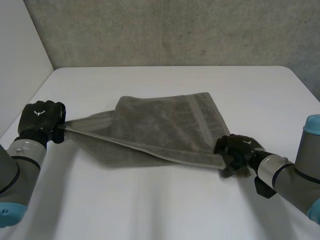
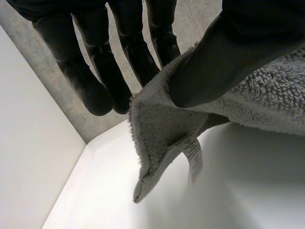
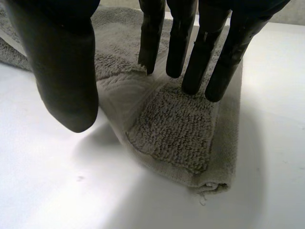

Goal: Fold the towel.

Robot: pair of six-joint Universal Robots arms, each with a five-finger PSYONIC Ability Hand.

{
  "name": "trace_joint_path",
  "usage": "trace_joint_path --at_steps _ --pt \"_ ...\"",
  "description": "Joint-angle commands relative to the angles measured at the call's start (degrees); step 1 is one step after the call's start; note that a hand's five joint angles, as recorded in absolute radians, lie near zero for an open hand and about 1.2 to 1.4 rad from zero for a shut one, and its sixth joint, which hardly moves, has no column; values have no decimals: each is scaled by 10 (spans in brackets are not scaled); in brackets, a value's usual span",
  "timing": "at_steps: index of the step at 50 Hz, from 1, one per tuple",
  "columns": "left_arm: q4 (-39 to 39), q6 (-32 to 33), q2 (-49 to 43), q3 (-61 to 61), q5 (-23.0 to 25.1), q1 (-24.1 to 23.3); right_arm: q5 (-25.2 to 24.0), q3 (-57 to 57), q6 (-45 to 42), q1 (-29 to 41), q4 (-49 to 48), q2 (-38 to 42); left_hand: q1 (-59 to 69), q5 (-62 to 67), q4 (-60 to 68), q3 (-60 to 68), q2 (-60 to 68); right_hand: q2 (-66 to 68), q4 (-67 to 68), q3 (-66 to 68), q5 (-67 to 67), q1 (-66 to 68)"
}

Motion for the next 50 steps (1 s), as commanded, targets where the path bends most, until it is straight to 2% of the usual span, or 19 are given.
trace_joint_path --at_steps 1,6,11,16,50 --pt "0 4 -2 0 0 0 22 1 -18 6 -2 -7 -27 -143 -67 -84 -59 -82 -79 -78 -59 -75" --pt "-1 6 -3 2 1 2 17 6 -87 -2 2 -16 -27 -143 -67 -84 -59 -140 -136 -135 -116 -133" --pt "-1 7 -8 2 1 5 24 8 -212 -10 9 -17 -27 -143 -67 -84 -59 -131 -128 -126 -108 -124" --pt "-1 7 -10 0 1 6 23 10 -263 -21 17 -15 -27 -143 -67 -84 -59 -129 -126 -125 -106 -122" --pt "-1 8 -22 -3 2 4 8 2 -268 -16 -43 15 -27 -143 -67 -84 -59 -62 -59 -57 -39 -55"
